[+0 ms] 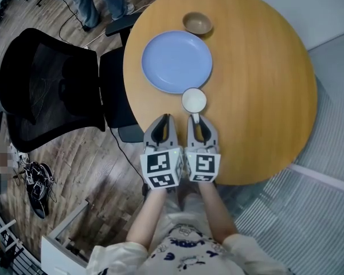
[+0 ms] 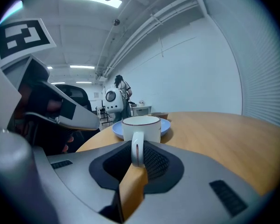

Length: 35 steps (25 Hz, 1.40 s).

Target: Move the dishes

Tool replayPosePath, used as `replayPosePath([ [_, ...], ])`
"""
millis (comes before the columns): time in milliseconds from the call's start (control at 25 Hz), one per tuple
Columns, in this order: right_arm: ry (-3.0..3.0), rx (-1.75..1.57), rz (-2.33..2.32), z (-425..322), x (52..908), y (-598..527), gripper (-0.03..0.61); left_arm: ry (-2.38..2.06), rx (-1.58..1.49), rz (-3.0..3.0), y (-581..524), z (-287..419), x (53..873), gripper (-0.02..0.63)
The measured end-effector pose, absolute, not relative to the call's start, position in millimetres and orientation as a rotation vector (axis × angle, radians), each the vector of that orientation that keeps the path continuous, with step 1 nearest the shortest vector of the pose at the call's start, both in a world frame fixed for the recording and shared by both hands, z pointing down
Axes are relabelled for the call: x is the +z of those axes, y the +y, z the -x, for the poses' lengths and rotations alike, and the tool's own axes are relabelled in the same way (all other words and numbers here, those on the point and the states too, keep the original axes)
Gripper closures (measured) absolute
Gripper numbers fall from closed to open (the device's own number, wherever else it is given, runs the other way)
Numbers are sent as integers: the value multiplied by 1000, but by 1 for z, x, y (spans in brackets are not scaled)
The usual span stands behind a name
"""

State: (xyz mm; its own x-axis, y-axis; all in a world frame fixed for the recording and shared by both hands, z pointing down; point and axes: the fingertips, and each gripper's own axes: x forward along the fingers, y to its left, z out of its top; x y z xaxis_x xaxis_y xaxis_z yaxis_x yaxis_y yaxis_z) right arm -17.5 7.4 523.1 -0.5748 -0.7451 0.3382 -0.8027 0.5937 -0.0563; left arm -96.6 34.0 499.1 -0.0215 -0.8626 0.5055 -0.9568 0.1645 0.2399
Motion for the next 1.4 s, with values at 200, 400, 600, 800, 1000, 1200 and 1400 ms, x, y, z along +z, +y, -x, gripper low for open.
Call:
replayPosePath([
  [200, -2567, 381, -1248, 14, 517, 11, 480, -1915, 247, -1724, 36, 103, 494, 591],
  [400, -2648, 269, -1347, 0, 459, -8, 474, -1983, 240, -1784, 28, 120, 462, 591],
  [600, -2678, 132, -1469, -20, 381, -41, 474, -2060, 194, -1875, 9, 128, 404, 591],
  [800, -2703, 41, -1562, -31, 320, -63, 500, -2120, 143, -1971, -11, 129, 339, 591],
  [1000, -2715, -2, -1625, -41, 282, -69, 515, -2169, 116, -2046, -18, 129, 298, 591],
  [1200, -2703, 5, -1684, -55, 271, -77, 526, -2201, 97, -2074, -23, 129, 276, 591],
  [1400, -2689, 10, -1685, -61, 271, -81, 538, -2195, 98, -2091, -27, 126, 275, 591],
])
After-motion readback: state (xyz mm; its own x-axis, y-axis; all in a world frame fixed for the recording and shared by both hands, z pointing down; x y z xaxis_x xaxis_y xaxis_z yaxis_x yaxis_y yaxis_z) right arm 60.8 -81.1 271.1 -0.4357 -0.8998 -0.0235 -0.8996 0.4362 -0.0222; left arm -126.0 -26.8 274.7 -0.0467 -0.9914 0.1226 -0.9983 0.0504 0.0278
